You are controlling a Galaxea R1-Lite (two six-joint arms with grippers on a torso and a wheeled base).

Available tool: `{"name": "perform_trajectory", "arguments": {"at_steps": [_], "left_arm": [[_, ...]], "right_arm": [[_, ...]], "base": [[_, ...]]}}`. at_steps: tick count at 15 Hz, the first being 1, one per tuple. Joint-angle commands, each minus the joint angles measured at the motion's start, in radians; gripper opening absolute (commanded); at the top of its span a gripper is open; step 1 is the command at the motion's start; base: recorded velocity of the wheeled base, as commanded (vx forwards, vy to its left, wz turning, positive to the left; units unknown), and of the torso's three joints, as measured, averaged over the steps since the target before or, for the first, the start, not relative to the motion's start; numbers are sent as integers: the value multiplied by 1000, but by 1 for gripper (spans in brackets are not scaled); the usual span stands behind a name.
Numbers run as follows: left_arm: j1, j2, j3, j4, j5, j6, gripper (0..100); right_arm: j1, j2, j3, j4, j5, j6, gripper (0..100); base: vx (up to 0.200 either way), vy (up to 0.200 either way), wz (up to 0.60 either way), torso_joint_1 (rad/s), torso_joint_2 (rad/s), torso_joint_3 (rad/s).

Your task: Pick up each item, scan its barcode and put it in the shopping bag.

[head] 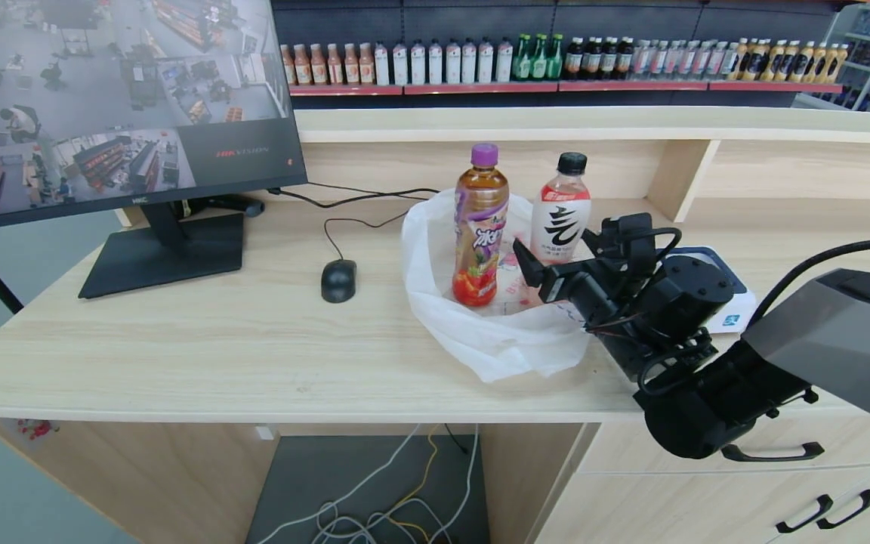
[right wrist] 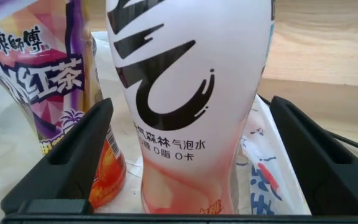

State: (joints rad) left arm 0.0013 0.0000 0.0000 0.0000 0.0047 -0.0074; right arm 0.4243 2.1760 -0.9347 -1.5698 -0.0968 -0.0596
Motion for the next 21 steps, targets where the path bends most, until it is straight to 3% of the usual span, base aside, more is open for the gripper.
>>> {"name": "perform_trajectory", "arguments": {"at_steps": [1, 5, 10, 11, 14, 15, 17, 21], "left_arm": [[0, 0, 0, 0, 0, 0, 100], [0, 0, 0, 0, 0, 0, 100], [-1, 0, 0, 0, 0, 3, 100], [-1, 0, 0, 3, 0, 29, 100], [-1, 0, -2, 3, 0, 27, 100], [-1, 0, -2, 3, 0, 27, 100], [0, 0, -2, 3, 0, 27, 100], [0, 0, 0, 3, 0, 26, 100]], "right_arm": [[2, -41, 33, -1, 0, 0, 100], [5, -194, 183, -1, 0, 0, 100], [-16, -478, 471, -1, 0, 0, 100], [-44, -597, 611, -1, 0, 0, 100], [-56, -892, 935, -1, 3, 18, 100], [-58, -981, 935, 45, -3, 35, 100], [-59, -1216, 935, 303, -1, 53, 100], [-47, -1759, 919, 1074, 6, 0, 100]], "base": [[0, 0, 0, 0, 0, 0], [0, 0, 0, 0, 0, 0], [0, 0, 0, 0, 0, 0], [0, 0, 0, 0, 0, 0], [0, 0, 0, 0, 0, 0], [0, 0, 0, 0, 0, 0], [0, 0, 0, 0, 0, 0], [0, 0, 0, 0, 0, 0]]}}
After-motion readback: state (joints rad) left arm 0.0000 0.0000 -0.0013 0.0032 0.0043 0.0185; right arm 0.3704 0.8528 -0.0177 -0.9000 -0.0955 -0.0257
